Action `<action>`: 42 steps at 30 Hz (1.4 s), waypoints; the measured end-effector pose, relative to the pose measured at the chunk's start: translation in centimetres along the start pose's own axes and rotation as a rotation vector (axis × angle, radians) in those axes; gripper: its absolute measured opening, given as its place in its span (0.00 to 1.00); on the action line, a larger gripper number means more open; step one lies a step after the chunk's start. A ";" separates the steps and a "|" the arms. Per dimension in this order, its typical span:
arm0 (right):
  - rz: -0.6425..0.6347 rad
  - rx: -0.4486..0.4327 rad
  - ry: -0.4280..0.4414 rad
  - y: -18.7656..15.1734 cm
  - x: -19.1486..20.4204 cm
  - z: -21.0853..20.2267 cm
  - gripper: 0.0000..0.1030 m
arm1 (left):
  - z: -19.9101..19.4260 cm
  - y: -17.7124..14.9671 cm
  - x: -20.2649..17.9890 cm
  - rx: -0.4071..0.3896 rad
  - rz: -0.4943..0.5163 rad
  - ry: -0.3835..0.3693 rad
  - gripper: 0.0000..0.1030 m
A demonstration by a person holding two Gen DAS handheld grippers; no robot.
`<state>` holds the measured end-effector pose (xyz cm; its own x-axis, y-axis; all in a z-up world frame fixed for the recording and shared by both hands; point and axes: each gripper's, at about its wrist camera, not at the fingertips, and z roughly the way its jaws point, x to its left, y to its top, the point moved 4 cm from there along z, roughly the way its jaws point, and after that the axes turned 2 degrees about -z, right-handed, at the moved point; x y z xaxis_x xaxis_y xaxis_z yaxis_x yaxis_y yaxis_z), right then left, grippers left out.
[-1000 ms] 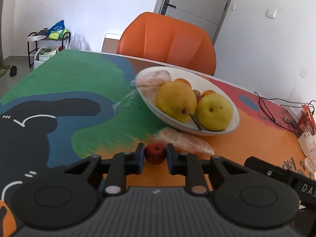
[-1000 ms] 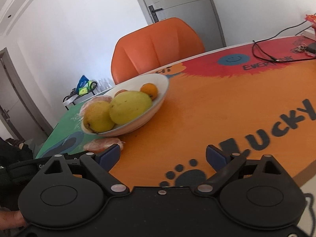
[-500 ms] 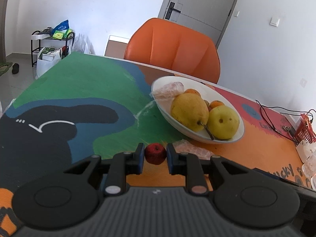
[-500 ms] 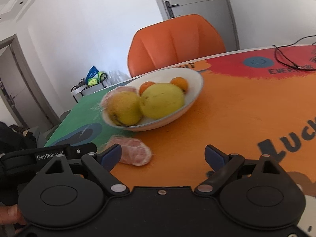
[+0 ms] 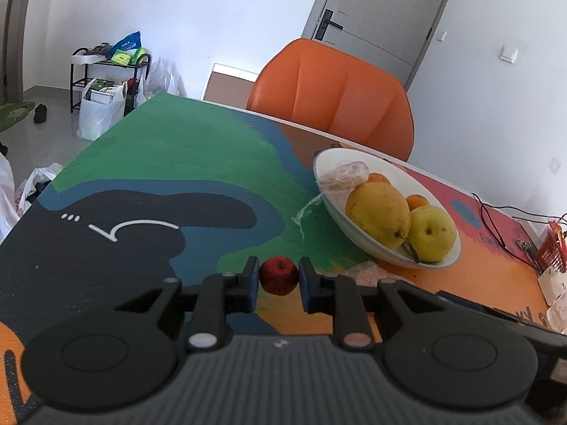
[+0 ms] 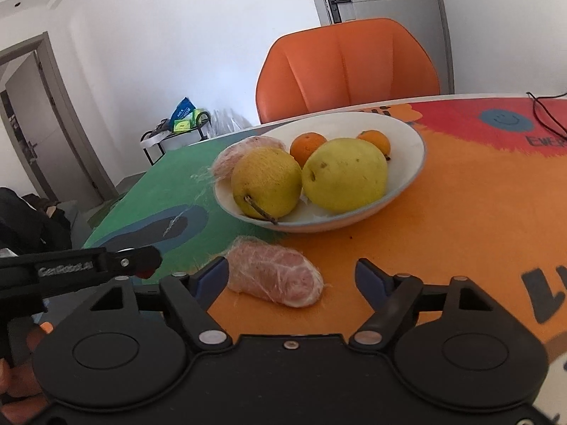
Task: Organize fruits
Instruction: 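Close the right tool on the plastic-wrapped item and lift it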
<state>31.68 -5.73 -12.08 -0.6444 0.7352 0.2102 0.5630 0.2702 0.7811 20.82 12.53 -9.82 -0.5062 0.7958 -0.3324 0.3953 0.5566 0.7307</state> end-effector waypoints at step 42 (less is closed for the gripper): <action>-0.038 0.007 -0.037 -2.1 0.3 -2.9 0.59 | -0.5 -1.2 0.8 0.027 -0.025 -0.009 0.21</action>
<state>28.80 -7.87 -11.97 -0.6458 0.7469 0.1585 0.5424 0.3027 0.7837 19.52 12.41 -10.63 -0.5088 0.7839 -0.3559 0.4031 0.5822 0.7060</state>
